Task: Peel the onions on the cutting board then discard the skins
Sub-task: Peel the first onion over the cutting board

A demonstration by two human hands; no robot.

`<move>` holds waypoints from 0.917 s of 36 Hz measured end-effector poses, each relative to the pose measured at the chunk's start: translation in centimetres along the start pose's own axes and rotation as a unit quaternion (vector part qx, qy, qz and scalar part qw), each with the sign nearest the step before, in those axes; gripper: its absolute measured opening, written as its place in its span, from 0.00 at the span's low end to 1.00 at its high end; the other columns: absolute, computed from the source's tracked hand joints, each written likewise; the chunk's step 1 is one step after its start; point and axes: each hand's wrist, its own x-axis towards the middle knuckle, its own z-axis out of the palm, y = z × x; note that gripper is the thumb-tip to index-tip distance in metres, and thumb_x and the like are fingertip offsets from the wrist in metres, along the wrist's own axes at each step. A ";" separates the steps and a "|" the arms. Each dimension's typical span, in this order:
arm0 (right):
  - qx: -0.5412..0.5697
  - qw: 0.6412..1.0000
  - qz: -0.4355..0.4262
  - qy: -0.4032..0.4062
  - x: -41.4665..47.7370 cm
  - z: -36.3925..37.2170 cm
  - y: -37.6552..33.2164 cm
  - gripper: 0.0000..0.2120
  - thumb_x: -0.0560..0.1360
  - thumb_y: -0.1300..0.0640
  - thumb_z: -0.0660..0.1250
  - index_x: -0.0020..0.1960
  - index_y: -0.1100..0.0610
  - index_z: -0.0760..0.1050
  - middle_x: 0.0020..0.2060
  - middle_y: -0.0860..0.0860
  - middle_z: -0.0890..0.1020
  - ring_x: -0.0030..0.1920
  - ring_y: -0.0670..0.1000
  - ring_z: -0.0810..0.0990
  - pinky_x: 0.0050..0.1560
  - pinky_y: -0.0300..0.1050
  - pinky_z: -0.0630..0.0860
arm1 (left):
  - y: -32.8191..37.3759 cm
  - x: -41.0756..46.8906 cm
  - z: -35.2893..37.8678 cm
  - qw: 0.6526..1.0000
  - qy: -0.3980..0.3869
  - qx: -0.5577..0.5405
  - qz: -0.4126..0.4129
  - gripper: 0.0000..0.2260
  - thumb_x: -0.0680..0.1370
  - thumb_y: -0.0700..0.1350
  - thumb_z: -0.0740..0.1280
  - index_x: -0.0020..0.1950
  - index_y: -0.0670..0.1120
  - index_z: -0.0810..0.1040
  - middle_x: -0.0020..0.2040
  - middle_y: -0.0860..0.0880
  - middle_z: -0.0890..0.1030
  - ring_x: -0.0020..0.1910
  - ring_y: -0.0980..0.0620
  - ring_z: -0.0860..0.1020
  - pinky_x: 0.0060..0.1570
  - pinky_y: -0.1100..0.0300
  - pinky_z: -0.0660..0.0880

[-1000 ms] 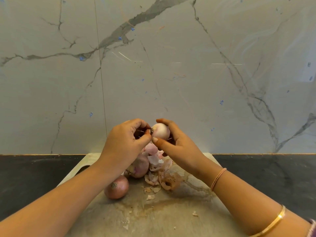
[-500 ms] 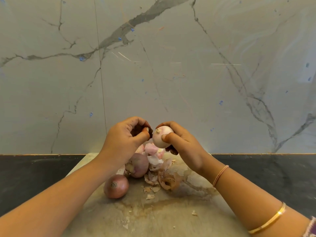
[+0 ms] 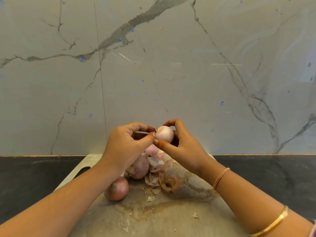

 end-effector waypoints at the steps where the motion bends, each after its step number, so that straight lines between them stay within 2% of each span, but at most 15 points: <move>1: -0.006 1.000 -0.003 0.001 0.0 0.0 0.0 0.20 0.74 0.49 0.70 0.59 0.47 0.63 0.52 0.47 0.77 0.48 0.48 0.81 0.47 0.36 0.80 | 0.0 0.0 0.0 1.000 0.003 -0.007 -0.008 0.09 0.73 0.40 0.72 0.41 0.56 0.81 0.36 0.59 0.83 0.40 0.60 0.82 0.36 0.70 0.77; 5: -0.037 0.999 -0.015 -0.003 -0.1 0.0 -0.1 0.21 0.74 0.50 0.71 0.60 0.47 0.62 0.49 0.46 0.76 0.46 0.47 0.81 0.46 0.36 0.81 | -0.1 0.3 -0.1 0.999 0.003 -0.032 -0.043 0.06 0.72 0.41 0.72 0.41 0.52 0.83 0.39 0.54 0.84 0.42 0.54 0.82 0.41 0.64 0.79; 9: -0.111 0.993 -0.042 -0.005 -0.2 0.1 -0.3 0.23 0.73 0.47 0.71 0.59 0.46 0.60 0.43 0.42 0.74 0.38 0.45 0.77 0.39 0.33 0.78 | -0.3 0.4 -0.1 0.996 0.005 -0.051 -0.075 0.05 0.73 0.39 0.72 0.41 0.49 0.83 0.38 0.51 0.84 0.42 0.51 0.83 0.44 0.56 0.80; 11: -0.148 0.987 -0.058 -0.001 -0.3 0.3 -0.3 0.24 0.73 0.46 0.71 0.59 0.45 0.58 0.42 0.42 0.73 0.38 0.46 0.76 0.40 0.38 0.79 | -0.4 0.4 0.0 0.995 0.010 -0.048 -0.082 0.04 0.73 0.39 0.71 0.41 0.47 0.83 0.38 0.50 0.84 0.42 0.50 0.82 0.45 0.54 0.80; 13: -0.168 0.983 -0.071 0.004 -0.3 0.5 -0.3 0.24 0.73 0.46 0.71 0.58 0.45 0.58 0.42 0.44 0.74 0.40 0.48 0.77 0.42 0.44 0.80 | -0.4 0.4 0.0 0.996 0.015 -0.033 -0.076 0.04 0.73 0.38 0.71 0.41 0.47 0.83 0.38 0.50 0.84 0.41 0.52 0.82 0.43 0.57 0.80; 15: -0.173 0.982 -0.079 0.008 -0.4 0.6 -0.4 0.23 0.73 0.46 0.71 0.58 0.45 0.58 0.43 0.46 0.75 0.41 0.50 0.78 0.43 0.46 0.80 | -0.3 0.3 0.2 0.998 0.019 -0.010 -0.063 0.05 0.72 0.38 0.71 0.41 0.48 0.82 0.37 0.51 0.84 0.39 0.55 0.82 0.38 0.63 0.78; 19: -0.158 0.985 -0.072 0.005 -0.3 0.6 -0.6 0.22 0.74 0.48 0.70 0.58 0.46 0.60 0.43 0.43 0.74 0.41 0.48 0.77 0.42 0.41 0.79 | -0.2 0.1 0.3 0.999 0.028 0.039 -0.025 0.06 0.72 0.38 0.70 0.40 0.50 0.80 0.36 0.53 0.82 0.36 0.63 0.78 0.32 0.73 0.73; 24: -0.091 0.995 -0.038 0.000 -0.3 0.3 -0.6 0.18 0.75 0.52 0.69 0.58 0.47 0.63 0.44 0.40 0.73 0.41 0.45 0.77 0.41 0.34 0.78 | 0.0 -0.1 0.3 0.998 0.028 0.047 0.015 0.10 0.73 0.38 0.70 0.41 0.55 0.79 0.41 0.55 0.82 0.41 0.58 0.80 0.40 0.70 0.77; 28: -0.040 0.999 -0.016 -0.009 -0.3 0.0 -0.5 0.14 0.76 0.54 0.67 0.58 0.49 0.66 0.46 0.42 0.74 0.44 0.45 0.77 0.38 0.28 0.75 | 0.3 -0.1 0.3 1.000 0.016 0.014 0.010 0.10 0.73 0.37 0.70 0.42 0.53 0.80 0.40 0.57 0.83 0.40 0.61 0.80 0.38 0.72 0.75; 31: -0.011 1.000 0.005 -0.018 -0.2 0.0 -0.4 0.12 0.77 0.53 0.67 0.58 0.49 0.69 0.48 0.44 0.76 0.46 0.46 0.77 0.41 0.31 0.77 | 0.2 0.1 0.2 1.000 0.007 0.001 -0.005 0.09 0.73 0.37 0.70 0.41 0.52 0.81 0.38 0.56 0.83 0.39 0.60 0.81 0.38 0.71 0.75; 33: 0.008 1.000 0.016 -0.021 -0.1 0.0 -0.3 0.14 0.72 0.48 0.66 0.56 0.48 0.70 0.47 0.45 0.76 0.44 0.47 0.77 0.39 0.33 0.77 | 0.1 0.1 0.2 1.000 0.000 -0.001 -0.010 0.09 0.73 0.37 0.70 0.41 0.52 0.81 0.38 0.55 0.83 0.39 0.60 0.80 0.38 0.71 0.75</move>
